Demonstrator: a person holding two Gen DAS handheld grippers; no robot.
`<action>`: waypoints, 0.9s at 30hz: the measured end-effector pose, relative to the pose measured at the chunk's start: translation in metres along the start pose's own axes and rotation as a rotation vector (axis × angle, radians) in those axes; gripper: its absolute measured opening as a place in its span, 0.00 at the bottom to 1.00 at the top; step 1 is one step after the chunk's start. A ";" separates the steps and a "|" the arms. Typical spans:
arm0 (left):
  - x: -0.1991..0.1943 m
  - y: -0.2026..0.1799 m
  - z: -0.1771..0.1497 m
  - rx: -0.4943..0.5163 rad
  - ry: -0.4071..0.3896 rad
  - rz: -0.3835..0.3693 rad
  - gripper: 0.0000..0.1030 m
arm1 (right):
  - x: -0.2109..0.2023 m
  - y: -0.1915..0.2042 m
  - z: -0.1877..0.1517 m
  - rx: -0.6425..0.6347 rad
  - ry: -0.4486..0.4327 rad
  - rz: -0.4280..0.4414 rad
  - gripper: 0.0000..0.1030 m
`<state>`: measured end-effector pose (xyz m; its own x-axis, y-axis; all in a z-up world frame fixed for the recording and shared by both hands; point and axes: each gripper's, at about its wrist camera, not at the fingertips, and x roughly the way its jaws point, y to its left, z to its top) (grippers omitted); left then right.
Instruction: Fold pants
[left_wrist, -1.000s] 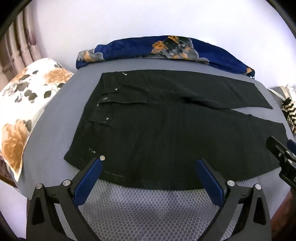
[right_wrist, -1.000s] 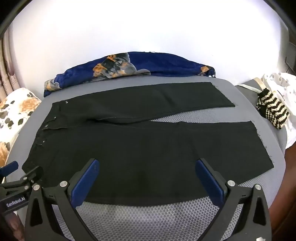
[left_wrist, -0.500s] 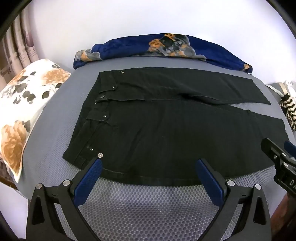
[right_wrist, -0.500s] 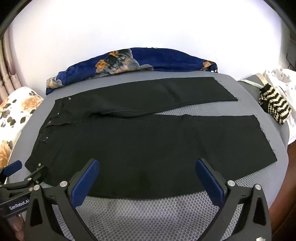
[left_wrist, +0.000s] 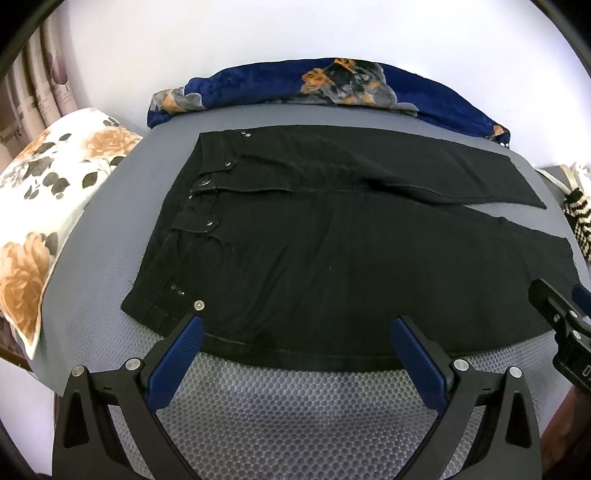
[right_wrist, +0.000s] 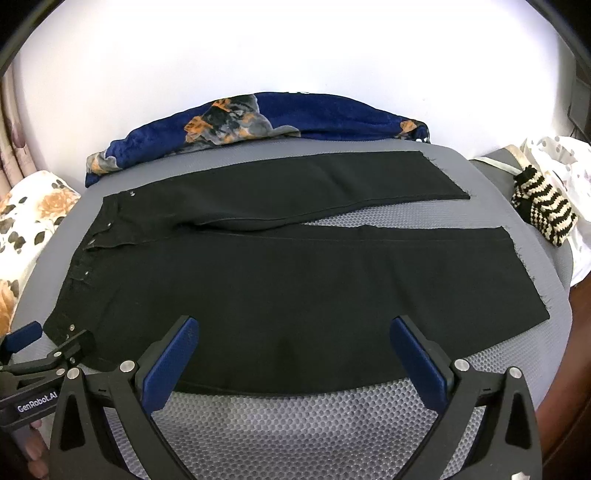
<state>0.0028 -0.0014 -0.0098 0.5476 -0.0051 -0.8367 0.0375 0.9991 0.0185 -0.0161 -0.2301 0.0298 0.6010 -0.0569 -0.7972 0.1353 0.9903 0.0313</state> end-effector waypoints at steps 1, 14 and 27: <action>0.000 0.000 0.001 0.000 -0.002 0.000 0.98 | 0.000 0.000 0.000 0.001 0.001 0.005 1.00; 0.005 -0.003 -0.001 0.014 0.005 0.006 0.98 | 0.004 0.001 0.001 -0.005 0.006 0.011 0.99; 0.006 -0.003 -0.003 0.017 0.002 0.006 0.98 | 0.004 0.001 0.001 -0.003 0.008 0.022 0.99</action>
<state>0.0032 -0.0043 -0.0168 0.5465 0.0010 -0.8374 0.0486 0.9983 0.0329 -0.0126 -0.2294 0.0272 0.5972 -0.0339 -0.8014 0.1197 0.9917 0.0472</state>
